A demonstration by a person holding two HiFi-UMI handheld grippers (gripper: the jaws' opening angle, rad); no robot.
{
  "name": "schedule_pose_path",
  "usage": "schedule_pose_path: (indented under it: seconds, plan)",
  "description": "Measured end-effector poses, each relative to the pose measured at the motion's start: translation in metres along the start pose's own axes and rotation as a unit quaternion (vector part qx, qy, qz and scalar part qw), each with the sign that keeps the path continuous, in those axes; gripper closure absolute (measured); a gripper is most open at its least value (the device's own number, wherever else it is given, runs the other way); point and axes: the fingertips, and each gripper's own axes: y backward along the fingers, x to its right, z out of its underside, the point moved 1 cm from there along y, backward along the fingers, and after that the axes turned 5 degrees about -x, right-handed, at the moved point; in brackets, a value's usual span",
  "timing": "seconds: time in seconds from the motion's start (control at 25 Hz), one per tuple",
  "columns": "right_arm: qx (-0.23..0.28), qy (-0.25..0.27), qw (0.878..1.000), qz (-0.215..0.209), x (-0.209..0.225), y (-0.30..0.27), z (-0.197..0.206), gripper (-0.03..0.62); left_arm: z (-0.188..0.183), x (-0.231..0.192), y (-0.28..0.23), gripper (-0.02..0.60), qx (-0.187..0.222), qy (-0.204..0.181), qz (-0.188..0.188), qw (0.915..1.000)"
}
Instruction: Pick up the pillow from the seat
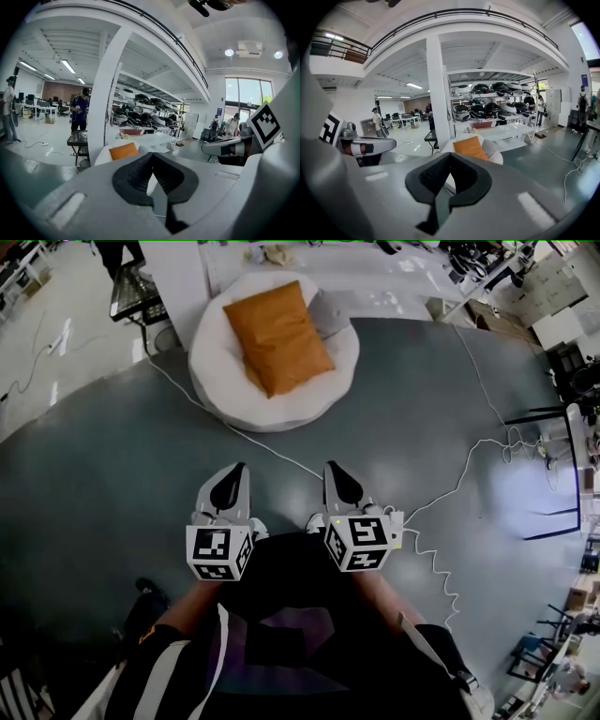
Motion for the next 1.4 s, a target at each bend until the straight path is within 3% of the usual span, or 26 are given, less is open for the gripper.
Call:
schedule_pose_path:
  seconds: [0.56,1.4]
  plan:
    - [-0.006,0.002,1.0,-0.012,0.012,-0.034,-0.003,0.591,0.001,-0.016,-0.024,0.577,-0.001,0.011,-0.022,0.9997]
    - [-0.018,0.032,0.997,-0.069,0.157,-0.095,-0.049,0.591,-0.052,0.062,-0.157,0.577,-0.004,0.004,-0.069,0.9976]
